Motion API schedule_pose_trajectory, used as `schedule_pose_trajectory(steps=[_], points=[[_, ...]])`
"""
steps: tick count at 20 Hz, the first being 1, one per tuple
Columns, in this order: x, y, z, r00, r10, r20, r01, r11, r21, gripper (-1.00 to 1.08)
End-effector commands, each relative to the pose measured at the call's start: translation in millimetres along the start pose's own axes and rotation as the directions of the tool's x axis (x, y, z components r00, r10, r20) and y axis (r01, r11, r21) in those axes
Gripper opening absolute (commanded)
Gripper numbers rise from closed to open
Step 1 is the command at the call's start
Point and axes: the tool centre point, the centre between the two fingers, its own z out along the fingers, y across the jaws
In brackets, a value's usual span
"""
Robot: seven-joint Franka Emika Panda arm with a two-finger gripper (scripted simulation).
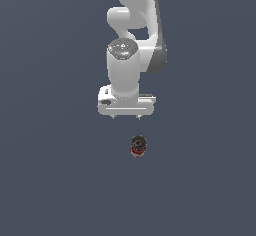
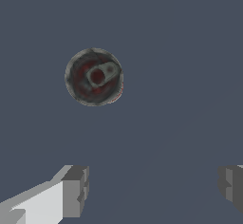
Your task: Pick up the object and move it to a goal position.
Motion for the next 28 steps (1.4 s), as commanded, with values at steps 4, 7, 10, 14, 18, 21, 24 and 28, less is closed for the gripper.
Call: schedule_pose_trajectory(steps=[4,7,10,14,18,21,24,28], points=[[1,-6,0,1.0,-0.011,-0.002,0.011,1.0,-0.002,1.0],[3,-22,-1,0.999,-0.044,-0.008,0.044,0.999,-0.006,1.0],[4,-33,-1,0.998,-0.069,-0.012,0.068,0.998,-0.009,1.0],[4,-33,-1,0.998,-0.067,-0.012,0.067,0.998,-0.009,1.0],[6,-34,0,0.997,-0.078,-0.011,0.078,0.997,-0.01,1.0],[10,-35,2,0.995,-0.1,-0.01,0.1,0.995,-0.011,1.0],[17,-37,6,0.991,-0.134,-0.009,0.134,0.991,-0.012,1.0],[30,-40,13,0.98,-0.199,-0.006,0.199,0.98,-0.014,1.0]])
